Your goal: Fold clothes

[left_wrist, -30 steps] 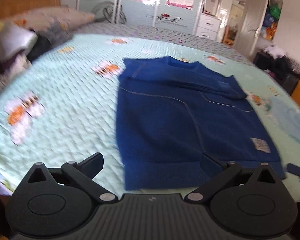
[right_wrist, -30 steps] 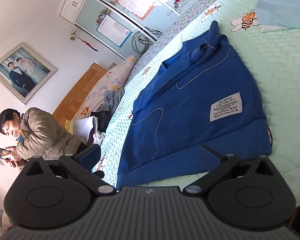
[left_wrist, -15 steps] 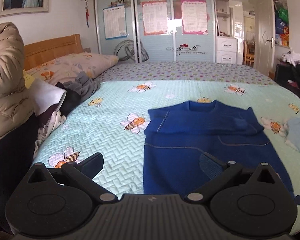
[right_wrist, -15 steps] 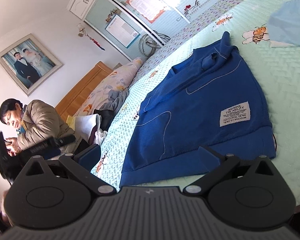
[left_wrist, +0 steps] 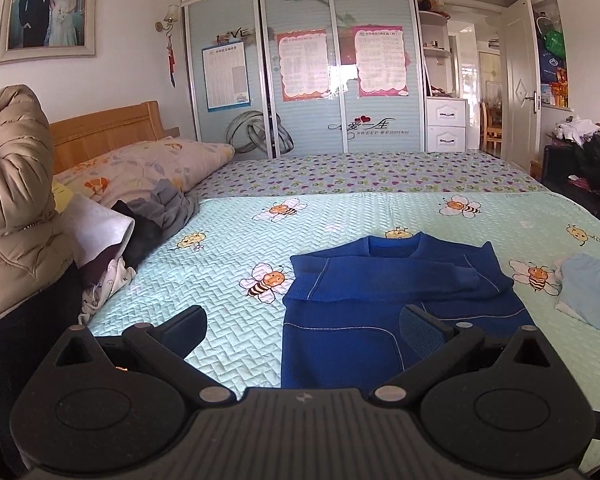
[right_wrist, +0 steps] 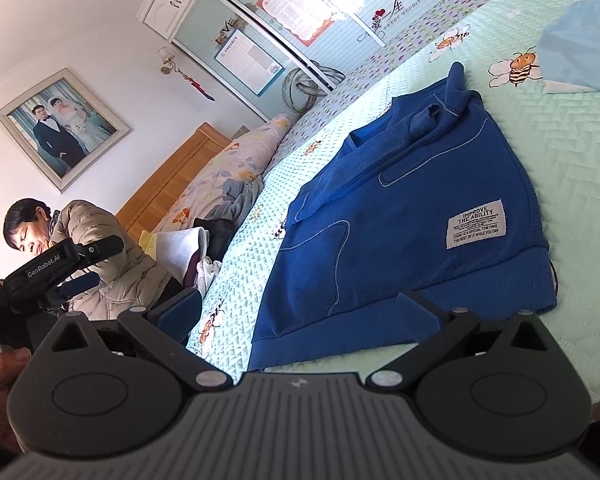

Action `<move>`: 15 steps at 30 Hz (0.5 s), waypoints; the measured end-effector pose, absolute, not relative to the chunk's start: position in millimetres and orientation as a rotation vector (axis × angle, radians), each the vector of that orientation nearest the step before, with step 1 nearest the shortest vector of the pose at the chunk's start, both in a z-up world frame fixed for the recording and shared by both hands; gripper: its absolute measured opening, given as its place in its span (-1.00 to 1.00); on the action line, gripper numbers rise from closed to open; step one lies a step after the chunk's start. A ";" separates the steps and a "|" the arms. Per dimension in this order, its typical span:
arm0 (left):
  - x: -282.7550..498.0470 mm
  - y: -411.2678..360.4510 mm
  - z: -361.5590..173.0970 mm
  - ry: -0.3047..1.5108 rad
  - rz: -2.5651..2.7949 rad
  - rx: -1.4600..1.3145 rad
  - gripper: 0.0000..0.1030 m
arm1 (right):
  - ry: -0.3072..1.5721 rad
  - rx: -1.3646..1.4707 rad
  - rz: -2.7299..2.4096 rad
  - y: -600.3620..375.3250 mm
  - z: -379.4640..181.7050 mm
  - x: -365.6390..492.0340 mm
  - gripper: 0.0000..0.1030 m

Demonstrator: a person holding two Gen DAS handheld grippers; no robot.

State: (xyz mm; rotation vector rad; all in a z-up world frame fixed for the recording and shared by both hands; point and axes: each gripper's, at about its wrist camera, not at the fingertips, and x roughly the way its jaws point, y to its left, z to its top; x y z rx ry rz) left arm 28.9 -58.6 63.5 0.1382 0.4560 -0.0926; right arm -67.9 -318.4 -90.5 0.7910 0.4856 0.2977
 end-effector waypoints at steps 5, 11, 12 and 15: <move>24.8 -60.9 65.3 0.449 -0.096 0.148 0.99 | 0.476 0.798 0.306 -318.7 -89.9 -70.5 1.00; 26.6 -67.5 61.0 0.456 -0.107 0.171 0.99 | 0.461 0.819 0.304 -323.9 -91.3 -72.9 1.00; 28.7 -68.1 58.6 0.458 -0.110 0.175 0.99 | 0.459 0.823 0.300 -325.4 -92.0 -72.6 1.00; 41.7 -66.9 44.3 0.480 -0.110 0.176 0.99 | 0.459 0.838 0.284 -330.1 -94.5 -70.6 1.00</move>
